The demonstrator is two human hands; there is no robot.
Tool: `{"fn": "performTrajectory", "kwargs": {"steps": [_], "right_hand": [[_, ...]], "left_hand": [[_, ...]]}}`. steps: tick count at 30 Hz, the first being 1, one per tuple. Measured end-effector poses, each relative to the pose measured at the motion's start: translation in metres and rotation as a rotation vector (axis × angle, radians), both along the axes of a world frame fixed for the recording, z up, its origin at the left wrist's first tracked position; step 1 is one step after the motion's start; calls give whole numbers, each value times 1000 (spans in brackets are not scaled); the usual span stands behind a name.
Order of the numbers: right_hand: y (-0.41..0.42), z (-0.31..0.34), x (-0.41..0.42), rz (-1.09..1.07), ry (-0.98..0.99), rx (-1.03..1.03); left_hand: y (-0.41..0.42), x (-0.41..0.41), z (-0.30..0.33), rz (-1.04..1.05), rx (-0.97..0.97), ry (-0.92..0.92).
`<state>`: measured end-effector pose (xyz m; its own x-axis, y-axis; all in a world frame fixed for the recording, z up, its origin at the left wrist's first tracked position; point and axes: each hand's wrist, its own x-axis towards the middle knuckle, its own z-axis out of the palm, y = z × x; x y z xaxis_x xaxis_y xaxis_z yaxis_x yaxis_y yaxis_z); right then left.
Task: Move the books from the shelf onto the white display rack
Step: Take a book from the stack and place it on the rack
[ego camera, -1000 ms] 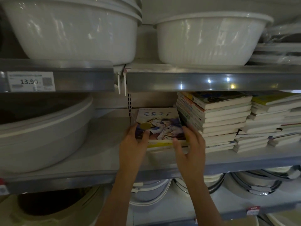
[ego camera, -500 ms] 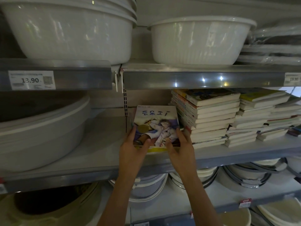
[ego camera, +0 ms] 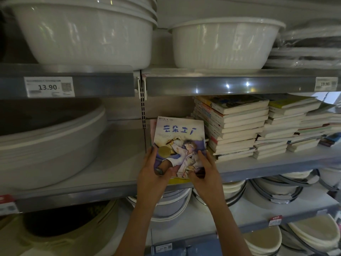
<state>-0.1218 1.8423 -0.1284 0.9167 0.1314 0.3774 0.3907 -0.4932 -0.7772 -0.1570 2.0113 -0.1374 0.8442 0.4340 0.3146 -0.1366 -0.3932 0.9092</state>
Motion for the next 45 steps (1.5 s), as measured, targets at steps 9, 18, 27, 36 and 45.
{"fn": "performTrajectory", "kwargs": {"steps": [9, 18, 27, 36, 45], "right_hand": [[4, -13, -29, -12, -84, 163], [-11, -15, -61, -33, -225, 182], [-63, -9, -86, -90, -297, 194], [-193, 1, -131, -199, -346, 204], [-362, -6, -195, -365, -332, 195]], "left_hand": [[-1, -28, -11, -58, -31, -92], [-10, -66, -11, -104, -28, -238], [-61, -91, 2, -118, 17, -315], [-188, -113, 12, -202, 94, -376], [-361, -142, 2, -402, 37, -361]]}}
